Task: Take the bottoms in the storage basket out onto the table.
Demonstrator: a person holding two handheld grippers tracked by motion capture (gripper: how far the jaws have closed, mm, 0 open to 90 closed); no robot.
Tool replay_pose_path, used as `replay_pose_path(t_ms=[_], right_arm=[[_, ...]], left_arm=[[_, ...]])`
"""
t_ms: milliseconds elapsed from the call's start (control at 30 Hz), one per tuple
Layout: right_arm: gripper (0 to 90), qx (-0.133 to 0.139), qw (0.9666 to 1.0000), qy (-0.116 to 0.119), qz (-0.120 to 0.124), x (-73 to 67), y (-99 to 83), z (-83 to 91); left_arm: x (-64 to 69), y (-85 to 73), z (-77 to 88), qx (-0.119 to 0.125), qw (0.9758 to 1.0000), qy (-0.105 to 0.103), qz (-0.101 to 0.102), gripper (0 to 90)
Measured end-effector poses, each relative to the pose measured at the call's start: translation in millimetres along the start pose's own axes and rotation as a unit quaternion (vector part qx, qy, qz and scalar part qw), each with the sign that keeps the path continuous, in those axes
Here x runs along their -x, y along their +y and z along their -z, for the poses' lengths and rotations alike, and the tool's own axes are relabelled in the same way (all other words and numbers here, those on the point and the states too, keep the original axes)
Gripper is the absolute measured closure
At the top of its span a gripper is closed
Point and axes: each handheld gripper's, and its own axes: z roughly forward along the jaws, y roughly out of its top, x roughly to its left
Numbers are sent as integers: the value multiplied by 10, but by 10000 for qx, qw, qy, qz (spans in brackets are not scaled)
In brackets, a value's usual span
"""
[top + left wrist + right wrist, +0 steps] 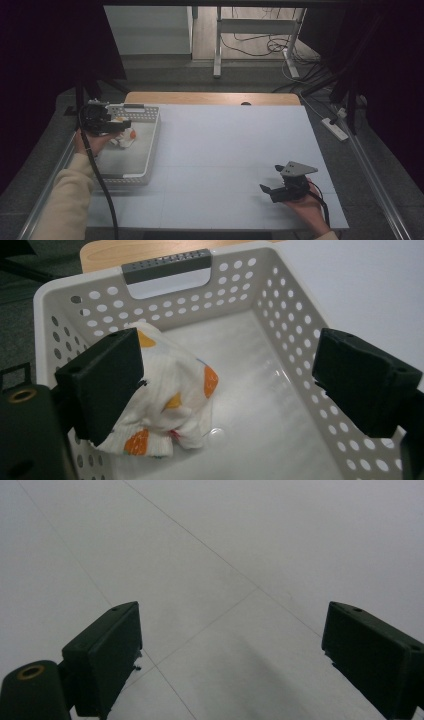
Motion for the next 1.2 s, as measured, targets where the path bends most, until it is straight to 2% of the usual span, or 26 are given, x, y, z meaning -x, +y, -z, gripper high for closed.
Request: replay_pose_path(t_ms=[400, 800, 967, 1200], right_arm=[[92, -42, 10000, 2, 15, -4, -3, -8], [92, -86, 10000, -1, 43, -9, -6, -18], [92, -97, 9999, -1, 42, -10, -6, -19], [92, -103, 9999, 4, 40, -9, -7, -21]], left_arm=[[-72, 97, -87, -216, 9996, 154, -42, 122], [-164, 67, -181, -307, 9993, 182, 107, 122], [-208, 26, -234, -350, 9990, 154, 243, 121], [-262, -4, -277, -409, 9983, 242, 328, 122]])
